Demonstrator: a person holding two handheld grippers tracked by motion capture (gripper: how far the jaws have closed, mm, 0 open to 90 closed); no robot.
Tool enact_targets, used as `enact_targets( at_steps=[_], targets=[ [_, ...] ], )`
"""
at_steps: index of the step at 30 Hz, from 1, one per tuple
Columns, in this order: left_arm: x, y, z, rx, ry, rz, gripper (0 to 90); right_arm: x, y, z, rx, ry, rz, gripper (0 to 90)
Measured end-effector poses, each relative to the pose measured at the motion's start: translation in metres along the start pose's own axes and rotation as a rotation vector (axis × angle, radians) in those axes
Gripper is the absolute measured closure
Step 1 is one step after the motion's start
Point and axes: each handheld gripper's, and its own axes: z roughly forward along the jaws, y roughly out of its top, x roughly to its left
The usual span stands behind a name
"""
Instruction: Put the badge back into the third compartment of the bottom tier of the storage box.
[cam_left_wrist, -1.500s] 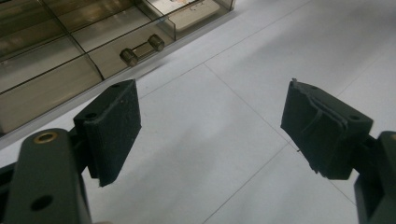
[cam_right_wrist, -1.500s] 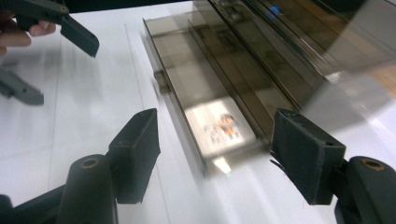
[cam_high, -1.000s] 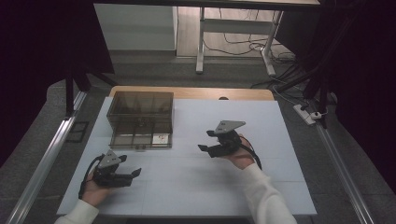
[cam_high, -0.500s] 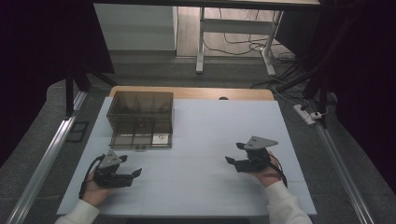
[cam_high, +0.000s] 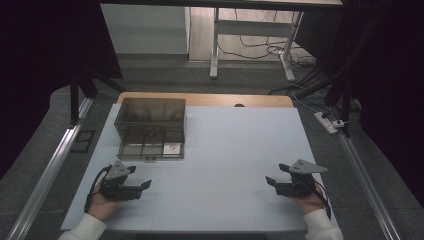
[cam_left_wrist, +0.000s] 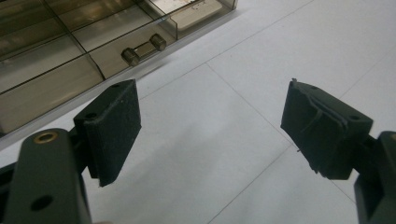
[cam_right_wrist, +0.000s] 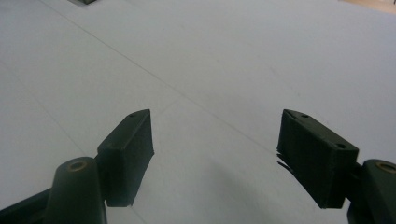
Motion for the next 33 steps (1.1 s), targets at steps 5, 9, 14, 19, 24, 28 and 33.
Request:
enact_targets(
  at_steps=[5, 9, 14, 19, 24, 28, 33],
  targets=[
    [0.0013, 0.0002, -0.0006, -0.009, -0.007, -0.016, 19.4, -0.0021, -0.0106, -0.0048, 0.019, -0.012, -0.001, 26.0],
    [0.0014, 0.0, -0.0005, -0.007, -0.006, -0.013, 19.4, -0.0013, -0.0115, -0.0021, 0.033, -0.014, -0.007, 25.9],
    [0.0016, 0.0, -0.0005, -0.007, -0.006, -0.012, 19.4, 0.001, -0.0108, 0.0006, 0.049, -0.014, -0.03, 25.9],
    [0.0015, -0.0001, -0.0005, -0.006, -0.005, -0.012, 19.4, 0.0002, -0.0112, 0.0007, 0.048, -0.016, -0.025, 25.9],
    [0.0014, 0.0, -0.0001, -0.005, -0.006, -0.01, 19.4, 0.0004, -0.0114, 0.0017, 0.053, -0.011, -0.028, 25.9],
    [0.0014, 0.0, 0.0001, -0.004, -0.004, -0.01, 19.4, 0.0005, -0.0113, 0.0018, 0.053, -0.01, -0.028, 25.9],
    [0.0018, 0.0001, 0.0006, -0.004, -0.004, -0.009, 19.4, 0.0017, -0.0111, 0.0019, 0.058, -0.012, -0.029, 25.6]
  ],
)
